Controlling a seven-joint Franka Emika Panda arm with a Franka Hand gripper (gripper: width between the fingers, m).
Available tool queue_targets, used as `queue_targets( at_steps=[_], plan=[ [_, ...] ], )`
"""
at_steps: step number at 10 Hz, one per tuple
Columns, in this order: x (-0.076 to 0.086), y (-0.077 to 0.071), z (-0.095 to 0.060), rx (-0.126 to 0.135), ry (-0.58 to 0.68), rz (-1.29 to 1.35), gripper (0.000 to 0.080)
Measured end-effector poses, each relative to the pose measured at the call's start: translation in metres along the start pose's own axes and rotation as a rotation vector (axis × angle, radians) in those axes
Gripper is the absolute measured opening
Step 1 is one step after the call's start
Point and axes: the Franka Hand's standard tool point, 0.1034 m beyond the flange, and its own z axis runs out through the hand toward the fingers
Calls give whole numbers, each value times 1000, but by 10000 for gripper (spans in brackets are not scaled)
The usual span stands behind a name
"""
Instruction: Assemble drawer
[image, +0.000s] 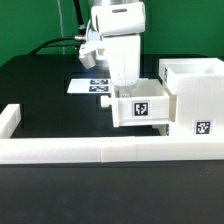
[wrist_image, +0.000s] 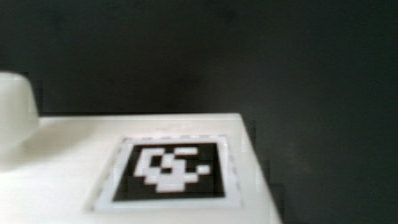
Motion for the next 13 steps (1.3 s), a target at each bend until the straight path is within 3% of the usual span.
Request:
queue_targets(
  at_steps=[11, 13],
  plan=[
    [0, 3, -3, -4, -1, 28, 44],
    [3, 6, -9, -15, -5, 27, 44]
  ],
)
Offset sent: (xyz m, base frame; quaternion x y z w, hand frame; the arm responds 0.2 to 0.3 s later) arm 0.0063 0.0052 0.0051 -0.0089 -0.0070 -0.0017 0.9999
